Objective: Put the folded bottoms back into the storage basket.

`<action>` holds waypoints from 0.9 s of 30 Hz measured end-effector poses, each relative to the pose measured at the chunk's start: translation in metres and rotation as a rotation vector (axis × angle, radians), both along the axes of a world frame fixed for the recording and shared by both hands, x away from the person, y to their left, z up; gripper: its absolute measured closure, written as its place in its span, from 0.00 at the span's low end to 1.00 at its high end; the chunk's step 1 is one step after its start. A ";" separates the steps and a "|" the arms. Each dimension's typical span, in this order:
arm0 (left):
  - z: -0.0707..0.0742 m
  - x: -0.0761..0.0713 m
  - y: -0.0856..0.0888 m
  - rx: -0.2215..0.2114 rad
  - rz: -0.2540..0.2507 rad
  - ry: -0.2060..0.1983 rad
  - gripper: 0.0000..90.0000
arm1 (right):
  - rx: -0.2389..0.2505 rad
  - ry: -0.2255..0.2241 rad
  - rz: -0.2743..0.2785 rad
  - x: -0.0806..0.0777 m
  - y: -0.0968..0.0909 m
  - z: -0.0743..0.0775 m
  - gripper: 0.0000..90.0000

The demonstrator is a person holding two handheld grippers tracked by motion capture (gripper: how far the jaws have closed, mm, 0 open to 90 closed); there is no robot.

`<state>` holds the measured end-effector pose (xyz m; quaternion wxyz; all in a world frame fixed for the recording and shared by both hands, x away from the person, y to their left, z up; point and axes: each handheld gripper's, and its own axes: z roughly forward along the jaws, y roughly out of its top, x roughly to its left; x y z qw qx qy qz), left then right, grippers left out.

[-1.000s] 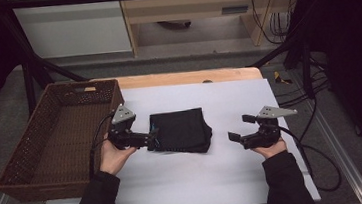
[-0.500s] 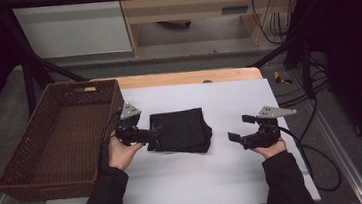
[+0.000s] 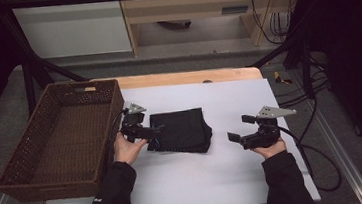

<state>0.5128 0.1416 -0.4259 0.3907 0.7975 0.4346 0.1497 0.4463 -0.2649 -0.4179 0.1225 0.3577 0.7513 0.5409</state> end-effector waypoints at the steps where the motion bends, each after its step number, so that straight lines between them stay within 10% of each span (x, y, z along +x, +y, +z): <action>1: -0.002 0.002 0.001 0.004 0.004 0.009 0.12 | -0.004 0.001 0.001 0.000 0.000 0.000 0.02; 27: -0.039 0.027 0.002 -0.030 0.064 0.171 0.42 | -0.010 0.007 0.003 0.001 0.001 -0.001 0.02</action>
